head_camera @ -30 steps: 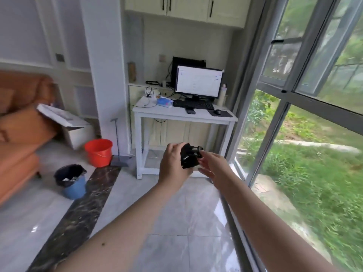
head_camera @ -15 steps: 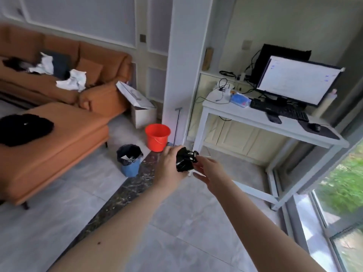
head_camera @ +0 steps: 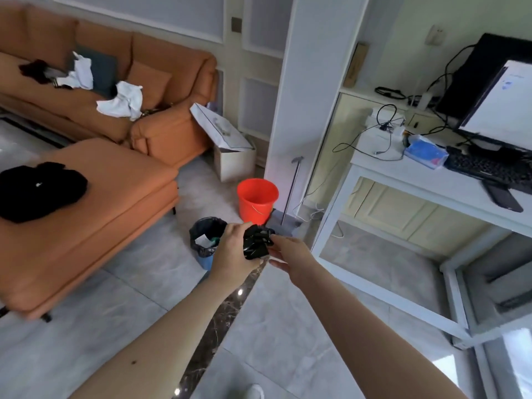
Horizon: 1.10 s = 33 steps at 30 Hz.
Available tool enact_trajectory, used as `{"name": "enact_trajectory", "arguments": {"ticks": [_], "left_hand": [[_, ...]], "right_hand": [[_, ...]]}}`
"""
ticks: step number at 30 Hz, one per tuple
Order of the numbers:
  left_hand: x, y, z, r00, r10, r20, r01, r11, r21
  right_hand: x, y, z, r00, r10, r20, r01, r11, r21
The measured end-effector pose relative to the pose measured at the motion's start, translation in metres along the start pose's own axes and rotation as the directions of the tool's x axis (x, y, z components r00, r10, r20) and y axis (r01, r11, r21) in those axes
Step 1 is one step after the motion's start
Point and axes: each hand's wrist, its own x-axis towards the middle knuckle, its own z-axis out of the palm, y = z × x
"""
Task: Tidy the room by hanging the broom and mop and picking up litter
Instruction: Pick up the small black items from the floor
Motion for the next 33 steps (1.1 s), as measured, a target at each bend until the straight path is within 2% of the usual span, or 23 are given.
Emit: {"name": "enact_trajectory", "arguments": {"ticks": [4,8,17,23,28,33], "left_hand": [[0.080,-0.043,0.003,1.000,-0.031,-0.005,0.031,0.999,0.023],[0.153,-0.088,0.000,0.991,-0.133,0.023,0.133,0.991,0.025],[0.257,-0.209,0.007,0.943,-0.319,0.099,0.309,0.945,0.102],[0.322,-0.304,0.015,0.874,-0.437,0.213,0.393,0.893,0.220],[0.366,-0.361,0.028,0.767,-0.554,0.325,0.486,0.831,0.269],[0.408,-0.395,0.056,0.723,-0.571,0.388,0.520,0.821,0.237]], "right_hand": [[0.089,-0.025,0.027,0.998,0.024,0.063,-0.024,1.000,0.002],[0.177,-0.044,0.061,0.991,0.071,0.118,-0.066,0.997,-0.042],[0.336,-0.032,0.143,0.960,0.257,0.114,-0.245,0.964,-0.106],[0.429,-0.010,0.194,0.942,0.335,-0.028,-0.336,0.934,-0.120],[0.489,0.006,0.218,0.930,0.295,-0.219,-0.351,0.890,-0.290],[0.545,0.017,0.231,0.914,0.271,-0.303,-0.381,0.831,-0.406]]}}
